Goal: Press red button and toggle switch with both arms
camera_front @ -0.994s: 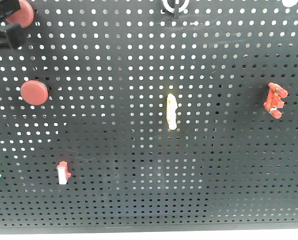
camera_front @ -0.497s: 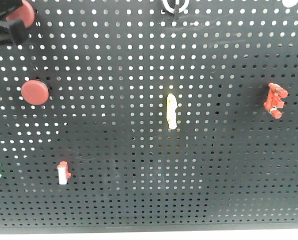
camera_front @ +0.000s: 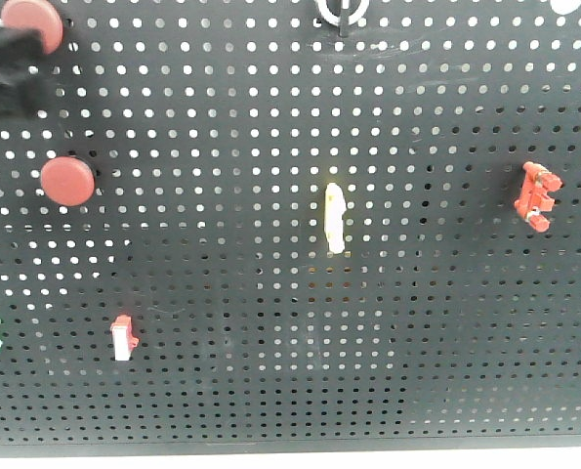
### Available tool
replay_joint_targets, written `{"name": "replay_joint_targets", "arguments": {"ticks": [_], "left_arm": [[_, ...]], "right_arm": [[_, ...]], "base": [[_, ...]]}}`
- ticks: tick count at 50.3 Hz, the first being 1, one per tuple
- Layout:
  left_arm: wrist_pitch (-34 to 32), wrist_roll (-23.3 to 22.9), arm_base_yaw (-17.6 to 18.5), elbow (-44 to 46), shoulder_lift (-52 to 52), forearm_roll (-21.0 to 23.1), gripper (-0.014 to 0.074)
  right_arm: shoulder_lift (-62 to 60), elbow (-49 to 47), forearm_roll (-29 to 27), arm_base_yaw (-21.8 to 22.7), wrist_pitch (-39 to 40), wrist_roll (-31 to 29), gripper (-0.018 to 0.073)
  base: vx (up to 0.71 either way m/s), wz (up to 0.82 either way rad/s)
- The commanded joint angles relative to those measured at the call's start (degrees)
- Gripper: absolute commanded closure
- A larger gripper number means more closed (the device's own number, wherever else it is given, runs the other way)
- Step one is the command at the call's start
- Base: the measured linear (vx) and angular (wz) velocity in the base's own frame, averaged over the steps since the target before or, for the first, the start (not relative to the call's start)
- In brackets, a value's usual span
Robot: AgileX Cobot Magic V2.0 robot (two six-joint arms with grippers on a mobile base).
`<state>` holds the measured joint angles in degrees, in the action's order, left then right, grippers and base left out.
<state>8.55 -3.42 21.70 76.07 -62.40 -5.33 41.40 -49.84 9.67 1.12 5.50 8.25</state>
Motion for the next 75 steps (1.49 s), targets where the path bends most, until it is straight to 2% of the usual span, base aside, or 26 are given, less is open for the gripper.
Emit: {"name": "replay_joint_targets", "arguments": {"ticks": [1,11,16,22,34,42,51,65,75], "left_arm": [[-3.43,-0.48,0.15,1.48,3.28,0.56,0.0594],[2.69,1.63,0.15,1.36,9.33,-0.04,0.0594],[5.18,4.66,0.15,1.36,11.67,0.03,0.0594],[5.58,6.08,0.15,0.86,13.31,0.03,0.0594],[-1.54,4.92,0.15,-10.49,16.75,0.27,0.0596],[-9.13,2.55,0.15,-18.59,20.19,0.56,0.0596],[-9.15,2.49,0.15,-20.99,21.5,0.56,0.0596],[-9.97,2.54,0.15,-20.99,21.62,0.29,0.0596],[-10.71,2.54,0.15,-20.99,21.62,0.04,0.0596]], "right_arm": [[0.16,-1.9,0.38,0.24,4.44,-0.1,0.0559],[0.16,-1.9,0.43,-0.08,5.26,0.12,0.0559],[0.16,-2.1,3.82,-2.96,6.45,-0.5,0.0559],[1.88,-4.26,9.79,-10.72,6.38,-0.29,0.0559],[13.17,-14.61,10.89,-26.55,5.64,-1.27,0.0559],[20.19,-21.57,10.7,-32.93,4.46,-1.8,0.0559],[27.23,-28.53,10.71,-38.88,3.4,-1.63,0.0559],[35.49,-36.14,10.61,-40.19,-0.37,-1.58,0.0559],[35.29,-38.19,10.33,-36.59,-2.57,-1.26,0.0559]], "base": [[0.0,0.0],[0.0,0.0],[0.0,0.0],[0.0,0.0],[0.0,0.0],[0.0,0.0],[0.0,0.0],[0.0,0.0],[0.0,0.0]]}}
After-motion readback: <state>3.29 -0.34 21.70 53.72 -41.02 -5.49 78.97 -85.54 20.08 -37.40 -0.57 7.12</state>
